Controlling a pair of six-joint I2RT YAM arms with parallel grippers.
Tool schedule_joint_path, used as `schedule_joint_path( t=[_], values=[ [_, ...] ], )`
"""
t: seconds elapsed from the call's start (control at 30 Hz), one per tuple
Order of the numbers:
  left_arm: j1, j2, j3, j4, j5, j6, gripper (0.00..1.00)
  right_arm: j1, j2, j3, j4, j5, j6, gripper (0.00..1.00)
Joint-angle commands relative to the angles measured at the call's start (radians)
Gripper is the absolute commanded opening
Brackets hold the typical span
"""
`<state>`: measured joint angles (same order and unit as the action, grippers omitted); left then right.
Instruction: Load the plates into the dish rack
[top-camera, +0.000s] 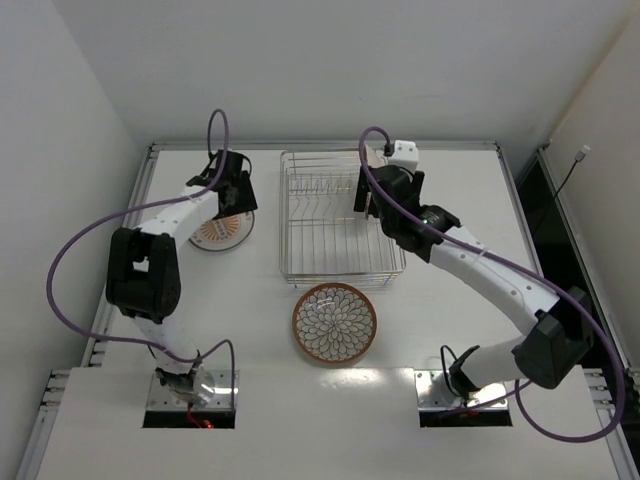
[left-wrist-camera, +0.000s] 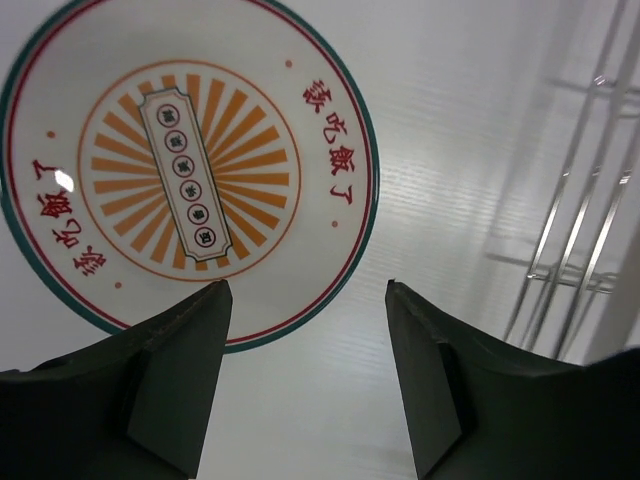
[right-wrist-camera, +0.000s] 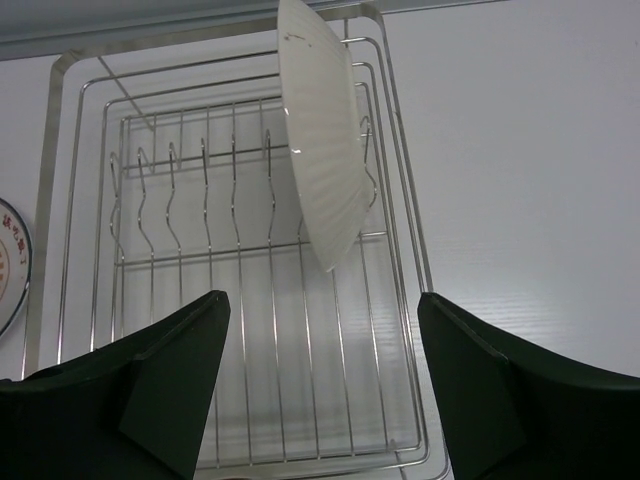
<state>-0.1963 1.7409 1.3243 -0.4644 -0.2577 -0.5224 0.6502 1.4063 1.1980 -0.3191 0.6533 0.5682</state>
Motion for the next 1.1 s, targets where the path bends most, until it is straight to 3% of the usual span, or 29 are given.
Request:
schedule_joint_path(
  t=[0.0, 0.33, 0.47, 0.83, 1.07],
  values=[
    [0.0, 0.077, 0.067, -0.082, 0.04, 0.059, 0.61, -0.011, -0.049, -0.031, 0.051, 0.003, -0.01, 0.74],
    [-0.009, 0.192, 0.105, -0.114, 0.003, 0.097, 0.59, -0.04, -0.067, -0.069, 0.07, -0.015, -0.019, 0.74],
    [-0.069, 0.255, 0.15, -0.146, -0.093, 0.108, 0.58, -0.058, -0.067, -0.078, 0.08, -0.035, -0.019, 0.74],
    [-0.094, 0.321, 0.2, -0.181, -0.114, 0.127, 0.58, -0.077, -0.086, -0.087, 0.08, -0.044, -0.019, 0.74],
    [-0.094, 0.374, 0.233, -0.204, -0.264, 0.127, 0.57, -0.086, -0.095, -0.087, 0.08, -0.053, -0.019, 0.74]
  ],
)
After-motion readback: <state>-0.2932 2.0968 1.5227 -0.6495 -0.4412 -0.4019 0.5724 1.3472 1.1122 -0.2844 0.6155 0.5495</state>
